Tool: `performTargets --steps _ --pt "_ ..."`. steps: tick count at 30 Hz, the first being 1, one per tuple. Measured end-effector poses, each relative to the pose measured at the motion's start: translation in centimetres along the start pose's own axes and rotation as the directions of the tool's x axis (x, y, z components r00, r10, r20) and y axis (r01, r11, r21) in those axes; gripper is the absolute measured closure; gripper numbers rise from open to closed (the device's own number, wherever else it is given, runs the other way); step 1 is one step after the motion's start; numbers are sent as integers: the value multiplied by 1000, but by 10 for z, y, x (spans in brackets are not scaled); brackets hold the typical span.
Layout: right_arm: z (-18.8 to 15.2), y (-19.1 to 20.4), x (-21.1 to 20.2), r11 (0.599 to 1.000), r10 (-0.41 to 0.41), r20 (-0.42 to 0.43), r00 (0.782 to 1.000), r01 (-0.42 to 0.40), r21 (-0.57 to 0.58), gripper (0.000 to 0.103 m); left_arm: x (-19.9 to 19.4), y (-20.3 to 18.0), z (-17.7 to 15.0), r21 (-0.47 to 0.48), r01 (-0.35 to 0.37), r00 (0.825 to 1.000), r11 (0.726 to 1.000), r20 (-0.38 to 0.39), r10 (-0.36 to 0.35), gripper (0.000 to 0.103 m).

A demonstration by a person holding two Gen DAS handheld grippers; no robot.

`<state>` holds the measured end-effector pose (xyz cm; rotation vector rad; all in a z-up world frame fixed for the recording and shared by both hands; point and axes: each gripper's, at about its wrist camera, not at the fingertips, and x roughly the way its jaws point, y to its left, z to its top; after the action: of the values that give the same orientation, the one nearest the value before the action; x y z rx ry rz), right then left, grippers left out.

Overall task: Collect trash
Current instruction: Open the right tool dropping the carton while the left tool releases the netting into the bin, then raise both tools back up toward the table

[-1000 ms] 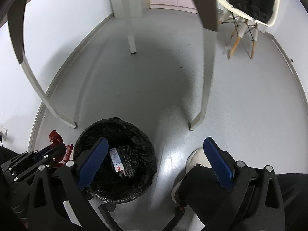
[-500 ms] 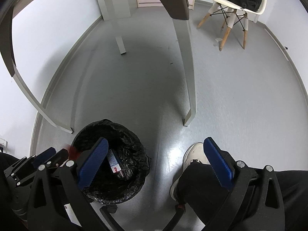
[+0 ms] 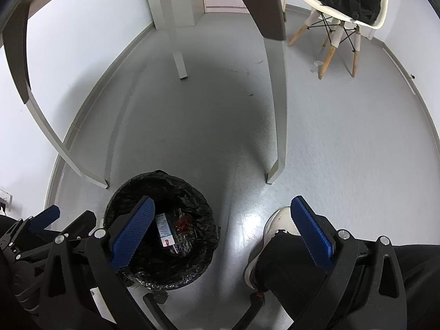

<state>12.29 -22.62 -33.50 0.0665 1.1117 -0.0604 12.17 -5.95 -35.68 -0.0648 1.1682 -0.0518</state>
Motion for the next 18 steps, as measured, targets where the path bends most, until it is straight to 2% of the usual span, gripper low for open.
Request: performTargets --steps 7,12,18 --pt "-5 9 -29 999 11 46 999 -10 -32 8 -28 6 -5 -12 -30 997 999 67 31 7" --pt "-10 15 -59 998 3 109 994 3 -56 8 -49 9 -9 -22 -40 995 999 95 42 6" --pt "-18 15 -82 999 2 121 993 4 -54 8 -77 9 -18 -17 -60 988 998 141 62 6"
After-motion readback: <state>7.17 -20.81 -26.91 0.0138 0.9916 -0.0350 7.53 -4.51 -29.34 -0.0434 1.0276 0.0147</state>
